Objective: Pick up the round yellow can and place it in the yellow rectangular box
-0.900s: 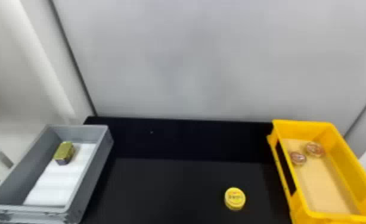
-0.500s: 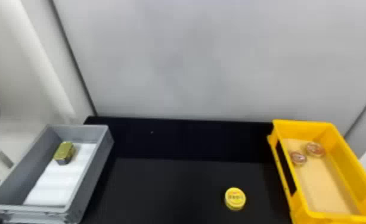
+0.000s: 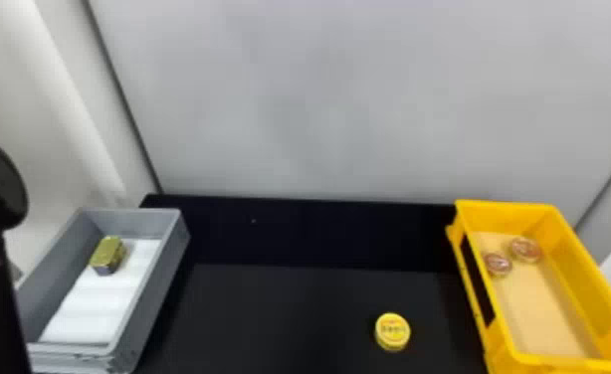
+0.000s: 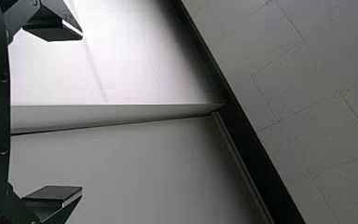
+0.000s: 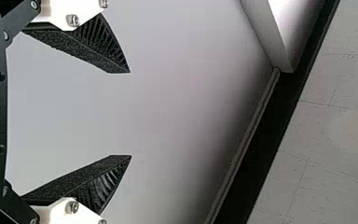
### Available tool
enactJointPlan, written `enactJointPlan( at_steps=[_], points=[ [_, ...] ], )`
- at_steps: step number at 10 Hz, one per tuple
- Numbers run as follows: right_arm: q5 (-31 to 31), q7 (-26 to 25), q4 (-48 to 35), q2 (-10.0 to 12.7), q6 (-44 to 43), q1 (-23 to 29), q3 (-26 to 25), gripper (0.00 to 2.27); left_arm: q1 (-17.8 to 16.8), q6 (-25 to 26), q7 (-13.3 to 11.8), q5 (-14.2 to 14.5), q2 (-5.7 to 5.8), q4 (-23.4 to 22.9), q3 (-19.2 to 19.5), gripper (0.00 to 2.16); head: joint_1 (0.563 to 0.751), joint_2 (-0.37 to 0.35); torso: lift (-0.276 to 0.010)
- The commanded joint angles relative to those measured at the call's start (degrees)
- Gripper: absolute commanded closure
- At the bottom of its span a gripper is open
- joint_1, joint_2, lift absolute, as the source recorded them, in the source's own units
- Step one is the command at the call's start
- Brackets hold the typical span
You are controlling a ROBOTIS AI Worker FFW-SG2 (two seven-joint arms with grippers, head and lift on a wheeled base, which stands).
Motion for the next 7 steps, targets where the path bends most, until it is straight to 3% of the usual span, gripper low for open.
enactJointPlan(
  at_steps=[1,5,6,7],
  points=[
    [-3.3,-0.6,0.2,1.1,4.2,1.9,-0.6,0.16,0.3,1.1,-0.1,-0.1,-0.46,-0.3,-0.4,0.11,0.663,0.054,-0.010],
    [-12.7,-1.9,1.6,2.8,16.9,6.2,-2.3,0.16,0.4,1.7,-0.2,-0.1,-1.78,-1.0,-0.7,0.11,0.663,0.054,-0.010],
    [-13.9,-1.9,1.7,2.7,18.9,7.0,-2.4,0.16,0.6,1.8,-0.2,-0.5,-1.86,-1.2,-0.7,0.11,0.663,0.054,-0.010],
    [-14.0,-1.5,1.5,2.6,22.3,7.7,-2.3,0.16,0.6,2.3,-0.2,-1.4,-1.07,-1.7,-0.7,0.11,0.663,0.054,-0.010]
  ],
)
